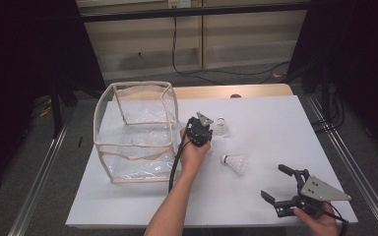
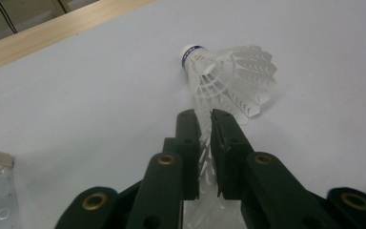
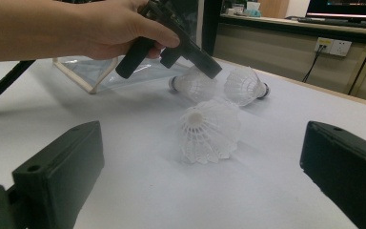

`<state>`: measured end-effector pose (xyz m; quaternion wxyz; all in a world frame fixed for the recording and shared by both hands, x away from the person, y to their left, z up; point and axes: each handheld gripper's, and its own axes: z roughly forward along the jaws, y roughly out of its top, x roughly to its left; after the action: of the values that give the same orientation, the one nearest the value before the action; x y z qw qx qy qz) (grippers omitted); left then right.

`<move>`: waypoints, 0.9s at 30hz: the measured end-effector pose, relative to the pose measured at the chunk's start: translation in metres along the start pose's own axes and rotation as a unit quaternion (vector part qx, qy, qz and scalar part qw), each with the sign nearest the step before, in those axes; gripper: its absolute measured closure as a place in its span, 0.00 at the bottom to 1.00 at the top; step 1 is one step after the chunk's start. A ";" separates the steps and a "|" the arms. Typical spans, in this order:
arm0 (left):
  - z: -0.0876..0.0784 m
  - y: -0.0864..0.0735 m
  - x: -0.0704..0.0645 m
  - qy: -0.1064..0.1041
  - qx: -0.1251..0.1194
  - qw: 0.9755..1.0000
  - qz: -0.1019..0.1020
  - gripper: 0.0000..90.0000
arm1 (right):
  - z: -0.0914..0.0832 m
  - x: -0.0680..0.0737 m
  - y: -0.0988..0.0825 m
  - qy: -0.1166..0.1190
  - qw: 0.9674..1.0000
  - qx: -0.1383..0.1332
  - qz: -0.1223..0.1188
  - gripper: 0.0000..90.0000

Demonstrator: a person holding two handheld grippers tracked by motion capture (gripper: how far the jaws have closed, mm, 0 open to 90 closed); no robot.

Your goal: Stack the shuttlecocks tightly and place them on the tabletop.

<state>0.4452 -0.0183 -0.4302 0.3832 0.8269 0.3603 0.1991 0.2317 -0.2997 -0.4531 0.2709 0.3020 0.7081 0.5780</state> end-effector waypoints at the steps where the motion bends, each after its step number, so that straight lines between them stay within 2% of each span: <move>1: 0.000 0.000 0.000 -0.002 0.001 1.000 0.000 0.89 | 0.000 0.000 0.000 0.000 1.000 -0.001 -0.002 0.00; 4: -0.001 0.001 0.000 -0.002 -0.001 1.000 -0.005 0.86 | 0.000 0.000 0.000 0.000 1.000 -0.001 -0.002 0.00; 7: -0.002 0.002 -0.001 -0.010 -0.005 1.000 -0.017 0.82 | 0.000 0.000 0.000 -0.001 1.000 0.000 0.000 0.00; 10: -0.003 0.003 -0.002 -0.008 -0.013 0.999 -0.028 0.79 | 0.001 0.000 0.000 -0.002 1.000 -0.001 -0.002 0.00; 18: -0.006 0.005 0.000 -0.006 -0.015 0.999 -0.036 0.72 | 0.001 0.000 0.000 0.000 1.000 0.001 -0.001 0.00; 27: -0.006 0.005 -0.001 -0.010 -0.019 0.999 -0.043 0.70 | 0.001 0.001 0.000 -0.001 1.000 0.000 0.000 0.00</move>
<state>0.4435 -0.0180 -0.4225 0.4101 0.8053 0.3878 0.1810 0.2318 -0.2988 -0.4532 0.2714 0.3022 0.7079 0.5778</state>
